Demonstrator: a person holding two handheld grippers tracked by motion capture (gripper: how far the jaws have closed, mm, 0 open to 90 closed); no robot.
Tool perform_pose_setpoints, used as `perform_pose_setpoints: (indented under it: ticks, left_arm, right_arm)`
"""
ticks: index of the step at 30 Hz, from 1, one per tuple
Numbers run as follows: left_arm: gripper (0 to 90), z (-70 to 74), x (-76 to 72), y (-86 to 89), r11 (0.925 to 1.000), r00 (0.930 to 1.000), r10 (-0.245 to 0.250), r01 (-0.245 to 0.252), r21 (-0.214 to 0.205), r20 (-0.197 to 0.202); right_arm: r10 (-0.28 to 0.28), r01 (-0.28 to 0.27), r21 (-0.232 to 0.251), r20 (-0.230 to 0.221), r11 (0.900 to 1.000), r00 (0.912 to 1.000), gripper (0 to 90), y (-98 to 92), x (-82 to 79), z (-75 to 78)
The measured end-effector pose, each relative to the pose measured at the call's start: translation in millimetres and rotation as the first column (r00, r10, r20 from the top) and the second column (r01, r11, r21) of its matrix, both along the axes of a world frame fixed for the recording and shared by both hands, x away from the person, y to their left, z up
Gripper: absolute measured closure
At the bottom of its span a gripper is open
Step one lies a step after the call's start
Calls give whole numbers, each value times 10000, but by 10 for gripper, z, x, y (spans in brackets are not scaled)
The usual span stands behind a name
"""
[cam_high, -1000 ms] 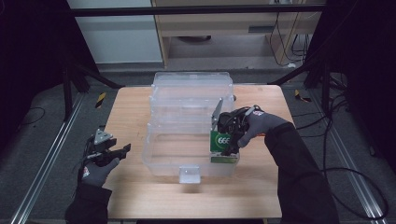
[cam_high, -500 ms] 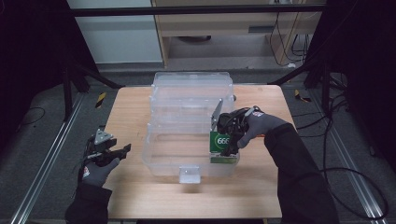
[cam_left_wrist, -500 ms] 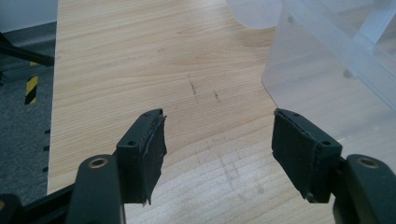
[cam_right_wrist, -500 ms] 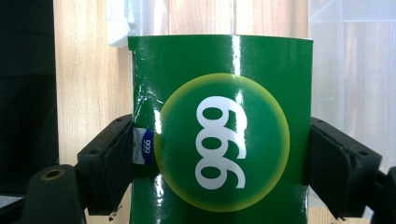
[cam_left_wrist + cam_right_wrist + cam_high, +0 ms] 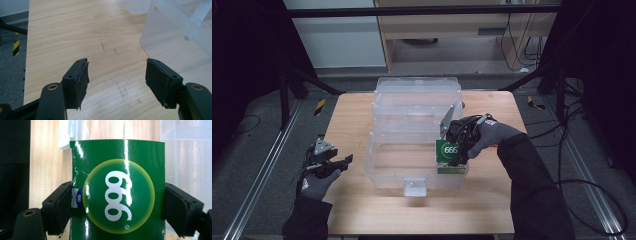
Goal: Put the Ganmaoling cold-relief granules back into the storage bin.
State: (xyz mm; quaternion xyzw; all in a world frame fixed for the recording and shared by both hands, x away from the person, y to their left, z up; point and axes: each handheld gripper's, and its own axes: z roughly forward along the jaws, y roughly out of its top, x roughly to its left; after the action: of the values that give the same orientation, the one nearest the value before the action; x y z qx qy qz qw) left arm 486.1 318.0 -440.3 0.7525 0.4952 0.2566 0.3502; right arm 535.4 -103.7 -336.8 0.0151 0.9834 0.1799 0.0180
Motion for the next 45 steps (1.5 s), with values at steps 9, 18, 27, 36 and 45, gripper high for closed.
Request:
perform_pose_setpoints:
  ticks: [9,18,27,36,45]
  left_arm:
    - [342,-10,4,-6,10000,10000,-39,39,30,-34]
    - [342,-20,9,-4,10000,10000,-17,17,3,-77]
    - [342,-21,9,-6,10000,10000,-27,27,9,-80]
    - [342,-16,10,2,10000,10000,-32,33,27,-58]
    - [342,-19,11,-7,10000,10000,-27,27,16,-66]
  right_arm:
    - [35,-37,220,92,9998,10000,185,-38,-30,-65]
    - [6,-5,-131,59,9999,10000,187,3,-26,-44]
    - [96,-96,28,189,9999,9998,192,-10,37,-1]
    - [163,-166,167,202,9997,9997,192,-4,67,-142]
    - [225,-234,235,410,9994,9989,189,-34,31,-91]
